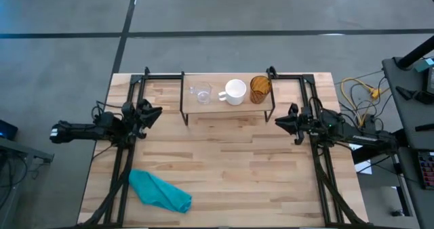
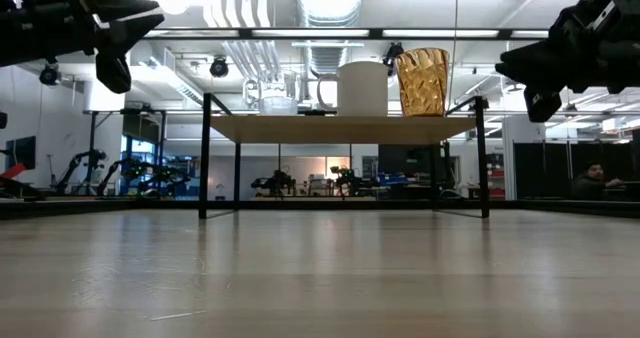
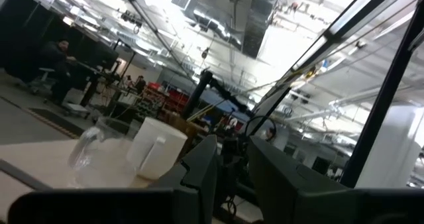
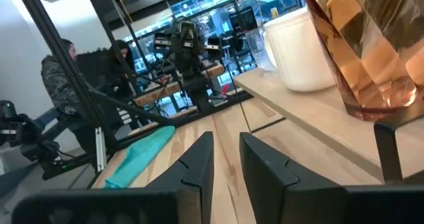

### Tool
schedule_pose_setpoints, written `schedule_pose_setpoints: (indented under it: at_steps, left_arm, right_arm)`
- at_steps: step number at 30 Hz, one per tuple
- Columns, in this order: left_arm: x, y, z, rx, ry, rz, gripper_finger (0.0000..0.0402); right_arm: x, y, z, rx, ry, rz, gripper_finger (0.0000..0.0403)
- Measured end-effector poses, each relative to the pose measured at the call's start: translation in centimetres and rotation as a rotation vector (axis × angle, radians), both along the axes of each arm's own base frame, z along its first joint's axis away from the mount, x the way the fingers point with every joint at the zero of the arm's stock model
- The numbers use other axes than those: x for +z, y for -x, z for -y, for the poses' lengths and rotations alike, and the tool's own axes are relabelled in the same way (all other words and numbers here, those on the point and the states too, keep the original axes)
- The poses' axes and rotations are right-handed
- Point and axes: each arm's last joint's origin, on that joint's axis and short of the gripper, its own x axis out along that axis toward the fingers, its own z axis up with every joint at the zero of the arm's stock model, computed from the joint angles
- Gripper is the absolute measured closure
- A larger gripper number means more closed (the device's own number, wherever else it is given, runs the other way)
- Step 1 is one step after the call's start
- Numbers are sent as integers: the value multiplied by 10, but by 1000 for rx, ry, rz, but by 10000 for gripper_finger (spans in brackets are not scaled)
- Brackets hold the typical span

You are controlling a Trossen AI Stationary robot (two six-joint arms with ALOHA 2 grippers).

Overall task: Stack small to large cups/mugs on shelf
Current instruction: Return to Home Position

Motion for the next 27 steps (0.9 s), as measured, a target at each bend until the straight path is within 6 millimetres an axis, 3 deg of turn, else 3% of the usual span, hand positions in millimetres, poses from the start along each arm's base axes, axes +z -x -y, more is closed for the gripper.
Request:
schedule_pose_setpoints:
  at_steps: [13, 27]
  left_arm:
    - [-11, -13, 2, -46, -15, -136, 327]
    - [-14, -15, 2, -47, -17, -161, 327]
  right_arm:
    - [-5, -1, 0, 5, -55, -53, 321]
    - [-5, -1, 0, 5, -63, -52, 329]
